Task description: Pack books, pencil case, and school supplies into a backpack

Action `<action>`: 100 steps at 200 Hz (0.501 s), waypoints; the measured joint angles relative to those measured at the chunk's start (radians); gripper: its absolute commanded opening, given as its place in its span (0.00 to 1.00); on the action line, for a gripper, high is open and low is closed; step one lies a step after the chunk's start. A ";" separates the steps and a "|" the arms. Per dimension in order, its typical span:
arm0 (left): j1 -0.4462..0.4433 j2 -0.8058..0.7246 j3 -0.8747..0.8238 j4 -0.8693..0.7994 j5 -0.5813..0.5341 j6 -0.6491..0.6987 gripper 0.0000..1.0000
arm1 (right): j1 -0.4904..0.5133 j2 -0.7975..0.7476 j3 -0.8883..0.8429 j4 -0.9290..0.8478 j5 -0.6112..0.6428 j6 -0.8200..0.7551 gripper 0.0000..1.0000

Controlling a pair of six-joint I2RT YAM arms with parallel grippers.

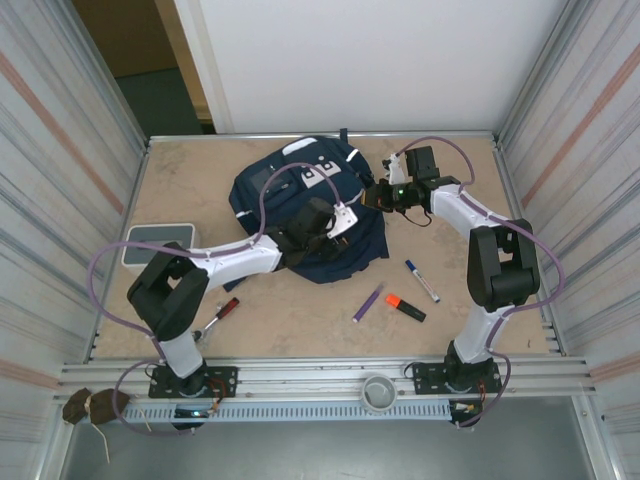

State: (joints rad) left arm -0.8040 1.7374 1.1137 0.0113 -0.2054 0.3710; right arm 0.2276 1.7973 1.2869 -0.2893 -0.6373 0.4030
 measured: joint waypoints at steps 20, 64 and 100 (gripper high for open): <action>0.033 0.000 0.001 -0.007 0.032 -0.003 0.69 | 0.000 0.000 0.000 -0.002 0.003 -0.001 0.08; 0.086 -0.004 0.014 -0.034 0.158 -0.020 0.49 | 0.000 0.000 0.003 -0.003 0.007 -0.008 0.09; 0.121 -0.004 0.034 -0.064 0.254 -0.035 0.46 | 0.000 0.000 0.007 -0.009 0.008 -0.016 0.12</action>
State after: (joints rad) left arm -0.6834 1.7332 1.1477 -0.0532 0.0490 0.3363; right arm 0.2276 1.7973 1.2942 -0.2981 -0.6292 0.3866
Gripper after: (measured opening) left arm 0.465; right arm 0.113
